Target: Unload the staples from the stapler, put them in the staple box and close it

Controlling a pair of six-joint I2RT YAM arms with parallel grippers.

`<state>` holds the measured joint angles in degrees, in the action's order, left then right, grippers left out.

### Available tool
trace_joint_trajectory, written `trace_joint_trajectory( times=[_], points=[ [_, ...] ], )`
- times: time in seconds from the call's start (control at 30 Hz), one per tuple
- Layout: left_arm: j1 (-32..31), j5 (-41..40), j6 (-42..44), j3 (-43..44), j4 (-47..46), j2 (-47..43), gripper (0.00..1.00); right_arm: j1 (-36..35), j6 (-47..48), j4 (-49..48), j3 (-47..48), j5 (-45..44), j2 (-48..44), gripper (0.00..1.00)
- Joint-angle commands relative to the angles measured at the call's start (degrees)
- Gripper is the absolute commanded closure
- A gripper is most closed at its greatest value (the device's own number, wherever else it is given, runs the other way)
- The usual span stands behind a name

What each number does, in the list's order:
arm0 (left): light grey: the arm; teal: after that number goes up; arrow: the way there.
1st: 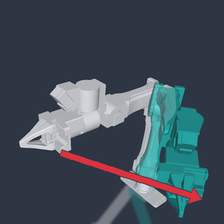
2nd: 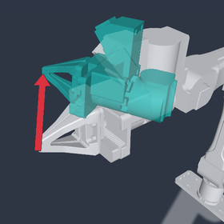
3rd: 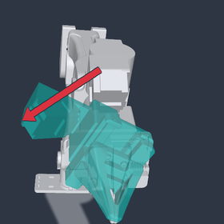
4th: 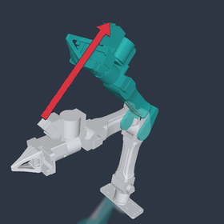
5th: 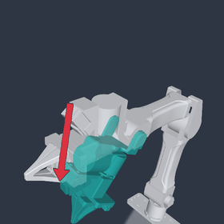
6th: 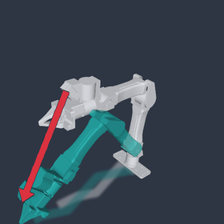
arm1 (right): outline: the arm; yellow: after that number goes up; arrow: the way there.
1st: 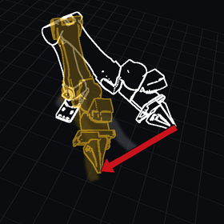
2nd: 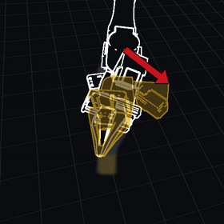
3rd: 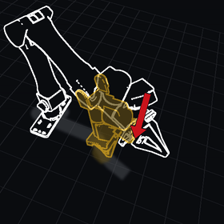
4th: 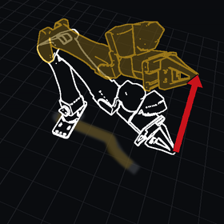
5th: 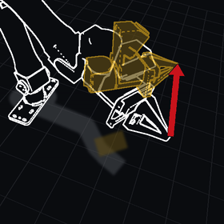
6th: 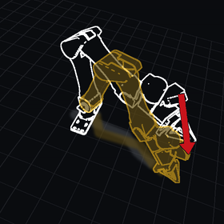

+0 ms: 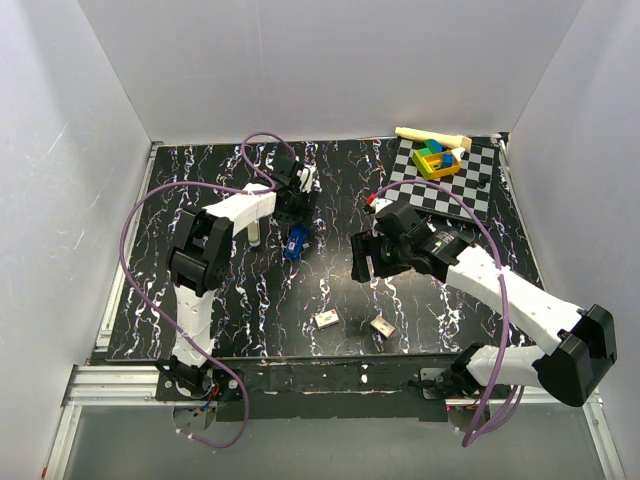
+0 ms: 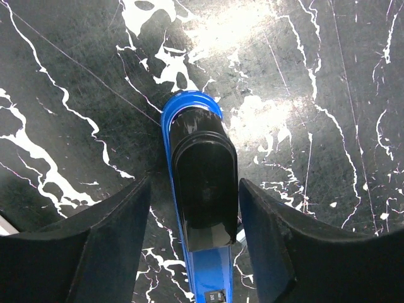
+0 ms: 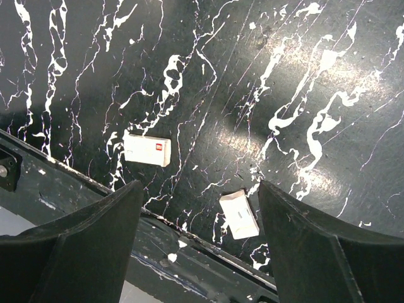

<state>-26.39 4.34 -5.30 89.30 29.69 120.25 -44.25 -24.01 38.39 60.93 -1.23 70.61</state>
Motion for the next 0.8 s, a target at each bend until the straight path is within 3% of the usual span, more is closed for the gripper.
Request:
trace_joint_trajectory(
  times=[0.0,0.37,0.43,0.53,0.77],
  points=[
    [-0.24,0.67,1.35,1.67,-0.34,-1.33,0.45,0.22,-0.16,-2.44,-0.90,0.80,0.05,0.19],
    [-2.26,-3.37,3.28,1.32,-0.34,-3.00,0.55,0.30,-0.86,-3.24,-1.60,3.34,0.41,0.21],
    [-3.05,-5.29,3.63,1.32,-0.42,-3.44,0.65,0.22,-0.86,-3.24,-1.51,3.61,0.41,0.21],
    [-4.02,-8.28,4.33,1.40,-0.43,-4.23,0.99,0.30,-1.04,-3.15,-1.60,3.78,0.41,0.21],
    [-4.72,-9.88,4.42,-0.44,-0.60,-10.11,1.00,0.30,-1.13,-2.36,-1.07,4.05,-1.00,0.22]
  ],
)
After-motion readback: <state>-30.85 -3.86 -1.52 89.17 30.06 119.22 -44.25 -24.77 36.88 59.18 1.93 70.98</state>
